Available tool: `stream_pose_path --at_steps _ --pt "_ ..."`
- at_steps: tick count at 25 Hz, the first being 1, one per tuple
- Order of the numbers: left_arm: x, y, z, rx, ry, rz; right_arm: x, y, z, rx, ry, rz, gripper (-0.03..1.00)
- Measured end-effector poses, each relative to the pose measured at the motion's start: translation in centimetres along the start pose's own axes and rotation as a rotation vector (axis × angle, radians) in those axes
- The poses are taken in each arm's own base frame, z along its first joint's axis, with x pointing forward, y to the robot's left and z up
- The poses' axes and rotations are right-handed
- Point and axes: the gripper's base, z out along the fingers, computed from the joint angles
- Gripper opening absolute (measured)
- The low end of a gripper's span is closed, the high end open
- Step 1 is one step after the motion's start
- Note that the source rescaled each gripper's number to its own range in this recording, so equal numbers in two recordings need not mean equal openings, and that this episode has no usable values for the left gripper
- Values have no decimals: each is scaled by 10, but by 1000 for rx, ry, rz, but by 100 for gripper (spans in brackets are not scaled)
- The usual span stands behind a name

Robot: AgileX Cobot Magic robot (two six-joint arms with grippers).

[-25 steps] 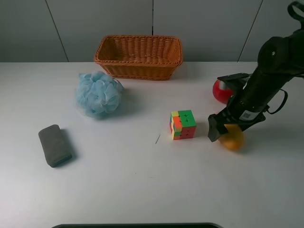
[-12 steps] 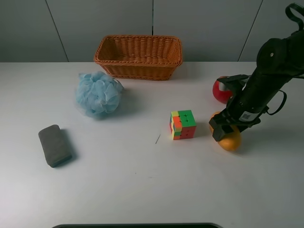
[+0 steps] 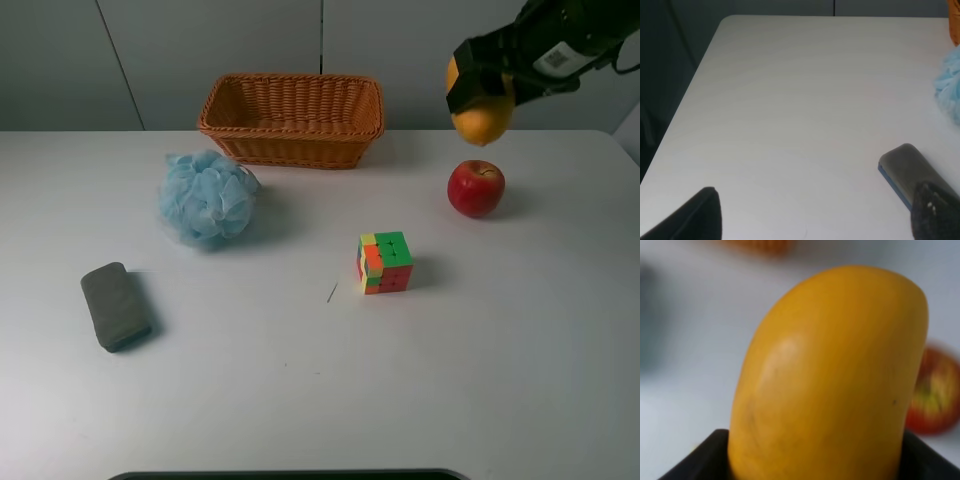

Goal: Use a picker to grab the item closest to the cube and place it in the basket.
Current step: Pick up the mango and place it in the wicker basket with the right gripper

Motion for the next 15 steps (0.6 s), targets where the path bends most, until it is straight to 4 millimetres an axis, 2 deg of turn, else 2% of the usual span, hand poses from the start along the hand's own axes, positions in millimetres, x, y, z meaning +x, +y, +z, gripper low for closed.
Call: stream_pose_path --at_steps 3,5,7,9,12,15 --pt "0 0 0 0 0 0 -35 9 -19 -33 -199 -21 6" --pt "0 0 0 0 0 0 -56 18 -20 -37 -304 -61 6" --pt "0 0 0 0 0 0 -76 29 -9 -46 -369 -101 6" --pt "0 0 0 0 0 0 -93 42 10 -64 -395 -136 6" --pt "0 0 0 0 0 0 -115 62 52 -87 -398 -183 6" --pt "0 0 0 0 0 0 -129 75 105 -97 -369 -223 6"
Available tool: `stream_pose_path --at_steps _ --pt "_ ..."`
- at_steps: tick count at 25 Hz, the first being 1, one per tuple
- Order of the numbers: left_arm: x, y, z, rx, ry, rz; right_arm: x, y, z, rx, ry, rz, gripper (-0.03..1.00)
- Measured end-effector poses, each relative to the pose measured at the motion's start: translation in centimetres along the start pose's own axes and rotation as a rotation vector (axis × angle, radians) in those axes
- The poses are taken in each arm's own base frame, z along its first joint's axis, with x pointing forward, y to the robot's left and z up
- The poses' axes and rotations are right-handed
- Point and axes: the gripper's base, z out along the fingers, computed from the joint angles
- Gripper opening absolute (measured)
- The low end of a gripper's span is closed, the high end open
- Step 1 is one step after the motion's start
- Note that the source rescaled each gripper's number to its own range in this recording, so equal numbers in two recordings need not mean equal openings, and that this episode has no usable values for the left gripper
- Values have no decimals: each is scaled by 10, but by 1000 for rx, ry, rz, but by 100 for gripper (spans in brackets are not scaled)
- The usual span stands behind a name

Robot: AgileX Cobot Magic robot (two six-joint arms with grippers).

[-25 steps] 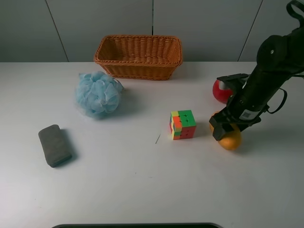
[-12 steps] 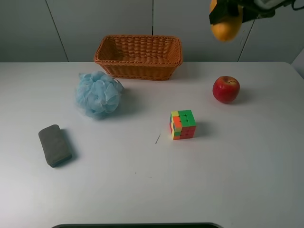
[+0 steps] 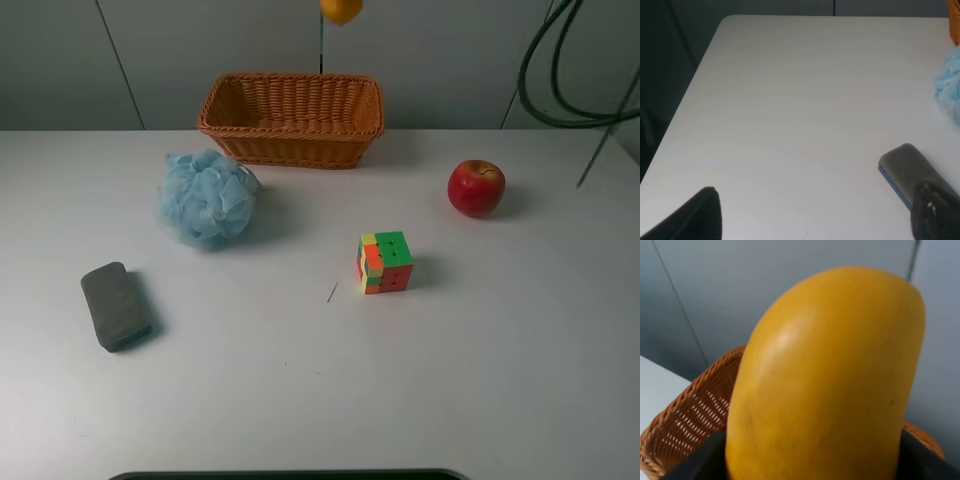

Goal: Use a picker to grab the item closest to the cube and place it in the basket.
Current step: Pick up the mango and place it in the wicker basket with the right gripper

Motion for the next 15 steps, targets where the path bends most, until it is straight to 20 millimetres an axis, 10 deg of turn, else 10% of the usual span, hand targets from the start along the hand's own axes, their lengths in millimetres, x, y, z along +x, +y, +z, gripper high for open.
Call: stream_pose_path --at_steps 7,15 --pt "0 0 0 0 0 0 48 -3 92 -35 139 14 6" --pt "0 0 0 0 0 0 74 -4 114 -46 214 20 6"
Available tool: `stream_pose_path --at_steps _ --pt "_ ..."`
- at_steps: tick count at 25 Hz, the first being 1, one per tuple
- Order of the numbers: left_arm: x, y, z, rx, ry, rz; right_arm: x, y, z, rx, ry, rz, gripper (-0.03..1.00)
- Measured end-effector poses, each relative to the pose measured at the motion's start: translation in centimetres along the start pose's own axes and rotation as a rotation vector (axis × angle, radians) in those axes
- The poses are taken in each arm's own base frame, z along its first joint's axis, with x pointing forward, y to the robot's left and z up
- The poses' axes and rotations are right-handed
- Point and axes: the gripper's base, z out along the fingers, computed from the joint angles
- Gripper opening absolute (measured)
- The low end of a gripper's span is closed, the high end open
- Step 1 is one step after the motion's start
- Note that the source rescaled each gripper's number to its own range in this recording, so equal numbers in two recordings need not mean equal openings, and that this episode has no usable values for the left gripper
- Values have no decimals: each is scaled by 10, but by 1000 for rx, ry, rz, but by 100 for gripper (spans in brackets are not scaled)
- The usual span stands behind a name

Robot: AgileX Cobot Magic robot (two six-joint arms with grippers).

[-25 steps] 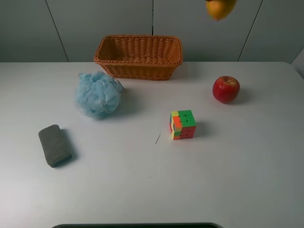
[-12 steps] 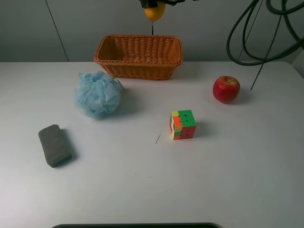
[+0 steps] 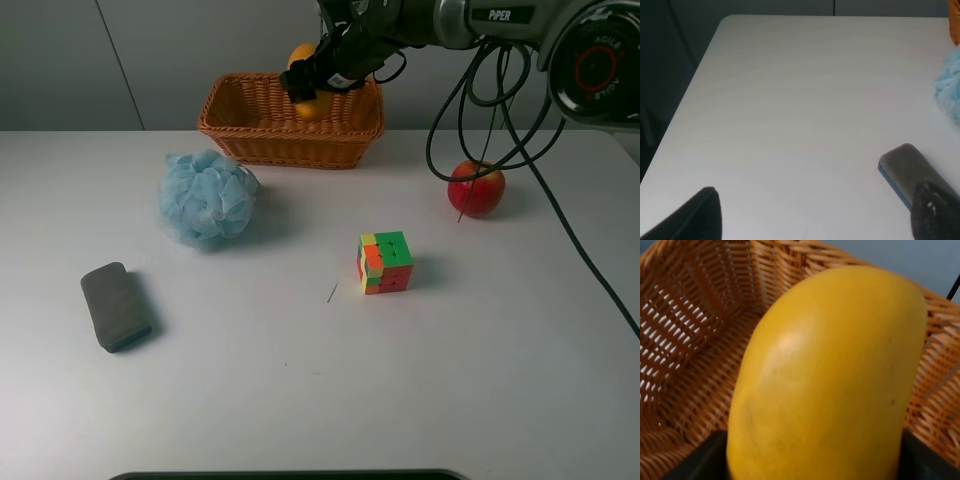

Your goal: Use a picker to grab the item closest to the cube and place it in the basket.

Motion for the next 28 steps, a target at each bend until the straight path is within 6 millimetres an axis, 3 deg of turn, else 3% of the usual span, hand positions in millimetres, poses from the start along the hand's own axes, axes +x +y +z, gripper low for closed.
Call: stream_pose_path --at_steps 5,6,7,8,10,17,20,25,28 --pt "0 0 0 0 0 0 0 0 0 1 3 -6 6" --pt "0 0 0 0 0 0 0 0 0 2 3 -7 17" --pt "0 0 0 0 0 0 0 0 0 3 2 -7 59" --pt "0 0 0 0 0 0 0 0 0 3 2 -11 82" --pt "0 0 0 0 0 0 0 0 0 5 3 -21 96" --pt "0 0 0 0 0 0 0 -1 -1 11 6 -41 99" --pt "0 0 0 0 0 0 -9 0 -15 20 3 -71 100" --pt "0 0 0 0 0 0 -40 7 -74 35 -2 -147 100" --pt "0 0 0 0 0 0 -61 13 -131 34 -17 -167 100"
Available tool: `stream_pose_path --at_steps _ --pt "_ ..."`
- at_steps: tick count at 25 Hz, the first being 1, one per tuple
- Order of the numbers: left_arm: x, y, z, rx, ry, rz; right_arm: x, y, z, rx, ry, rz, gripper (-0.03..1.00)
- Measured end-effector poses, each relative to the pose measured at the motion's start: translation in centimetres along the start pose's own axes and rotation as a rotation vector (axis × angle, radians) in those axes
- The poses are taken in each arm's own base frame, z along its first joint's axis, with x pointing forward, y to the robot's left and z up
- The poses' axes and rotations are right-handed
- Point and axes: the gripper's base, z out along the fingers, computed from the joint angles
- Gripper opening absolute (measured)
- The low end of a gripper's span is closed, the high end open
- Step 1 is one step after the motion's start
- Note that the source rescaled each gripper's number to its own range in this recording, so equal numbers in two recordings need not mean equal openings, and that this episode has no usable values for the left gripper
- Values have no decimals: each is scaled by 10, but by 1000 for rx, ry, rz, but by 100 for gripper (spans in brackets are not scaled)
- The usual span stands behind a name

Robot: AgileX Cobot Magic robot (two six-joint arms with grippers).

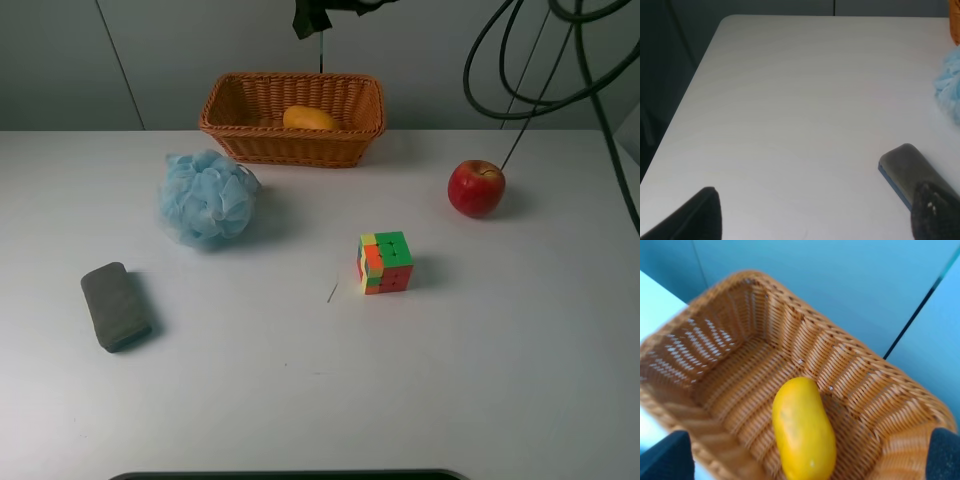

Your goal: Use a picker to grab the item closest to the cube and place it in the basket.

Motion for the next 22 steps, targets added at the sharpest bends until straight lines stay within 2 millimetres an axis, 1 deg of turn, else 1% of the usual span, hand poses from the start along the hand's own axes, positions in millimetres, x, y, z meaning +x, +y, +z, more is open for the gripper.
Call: stream_pose_path --at_steps 1,2,5,7,9,12,14,15,17,18,19,21,22 --pt "0 0 0 0 0 0 -4 -3 -16 4 -3 0 100" --pt "0 0 0 0 0 0 -9 -5 -37 11 -10 -2 100" --pt "0 0 0 0 0 0 -17 -21 -93 70 -29 -9 100" --pt "0 0 0 0 0 0 -18 -33 -132 128 -32 -9 100" --pt "0 0 0 0 0 0 -14 -44 -167 182 -16 -4 100" --pt "0 0 0 0 0 0 -2 -57 -219 256 9 24 100" --pt "0 0 0 0 0 0 9 -61 -254 307 16 46 100" --pt "0 0 0 0 0 0 15 -63 -267 331 19 60 100" --pt "0 0 0 0 0 0 26 -63 -299 380 -2 87 100" --pt "0 0 0 0 0 0 33 -62 -316 405 -16 100 100" --pt "0 0 0 0 0 0 40 -60 -328 424 -21 113 100" --pt "0 0 0 0 0 0 54 -46 -354 451 -45 122 100" --pt "0 0 0 0 0 0 62 -40 -361 455 -45 125 100"
